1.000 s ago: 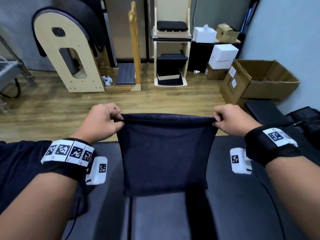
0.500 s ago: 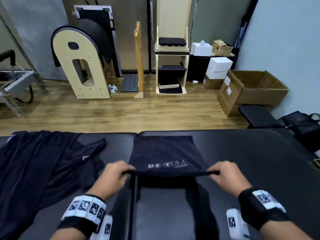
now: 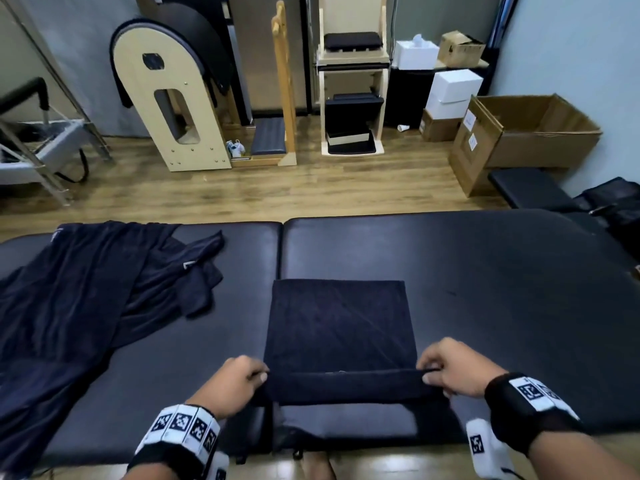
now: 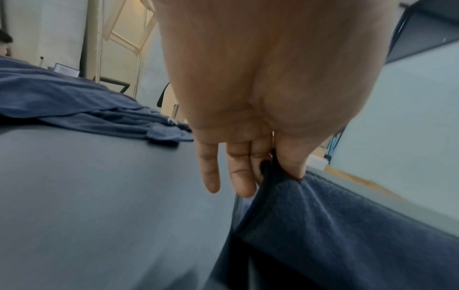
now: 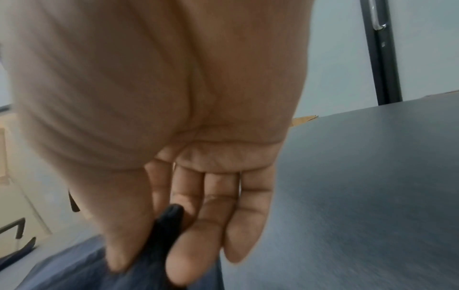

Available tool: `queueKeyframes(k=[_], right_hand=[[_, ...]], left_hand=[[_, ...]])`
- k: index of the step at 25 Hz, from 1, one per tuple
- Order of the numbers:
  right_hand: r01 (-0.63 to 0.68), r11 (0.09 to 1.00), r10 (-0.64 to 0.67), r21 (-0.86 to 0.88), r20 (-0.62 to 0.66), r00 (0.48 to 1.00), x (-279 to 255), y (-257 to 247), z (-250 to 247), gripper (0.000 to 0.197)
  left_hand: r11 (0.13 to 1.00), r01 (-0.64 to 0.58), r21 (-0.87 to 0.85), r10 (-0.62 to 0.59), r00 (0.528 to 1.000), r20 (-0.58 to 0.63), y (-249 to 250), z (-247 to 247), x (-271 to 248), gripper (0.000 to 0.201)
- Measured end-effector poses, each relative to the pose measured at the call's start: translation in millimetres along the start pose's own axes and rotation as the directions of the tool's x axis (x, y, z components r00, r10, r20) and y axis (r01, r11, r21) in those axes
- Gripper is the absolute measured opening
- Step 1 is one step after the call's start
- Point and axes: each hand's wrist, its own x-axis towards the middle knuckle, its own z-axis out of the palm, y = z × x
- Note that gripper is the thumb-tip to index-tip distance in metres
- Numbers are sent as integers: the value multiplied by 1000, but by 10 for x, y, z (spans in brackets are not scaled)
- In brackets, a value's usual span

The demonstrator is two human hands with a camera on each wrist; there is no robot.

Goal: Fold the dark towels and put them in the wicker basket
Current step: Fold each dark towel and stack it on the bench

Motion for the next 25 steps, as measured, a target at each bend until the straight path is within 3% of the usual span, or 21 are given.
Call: queueKeyframes(k=[5,10,11,13,14,17,20,23,25], right_hand=[[33,998,-13,59,-319,948,336,-138,-387,17],[-34,996,69,79,-486,871,751,-328,-634,12],[-53,997,76,60,-496,865,848,-334,-647,23],[-69,997,78,38,-464,882,997,-321,-600,49],[-75,997,78,24,-440,895,1027,-314,-546,51],[-135,988,108,-79,-284,953,1040,-233,-263,33],[-117,980,101,-158,-108,989,969,-229,42,36],[-70,944,74,-324,1,997,984,-273,240,34],[-69,909,68,-410,-17,998,1043,-289,282,22]], left_hand=[[998,-62,18,64,984,-167,241,-512,532,14],[999,-26,24,32,956,-293,414,-822,1162,18],[999,-19,29,27,944,-329,393,-840,1286,19],[999,14,36,-1,939,-344,315,-784,1468,23],[998,26,57,-7,949,-314,268,-726,1514,25],[988,-13,154,34,990,-134,125,-474,1693,29],[972,-86,218,80,996,37,52,-311,1897,38],[955,-144,261,136,990,49,56,-324,2046,26],[938,-157,308,157,987,25,40,-340,2076,23]])
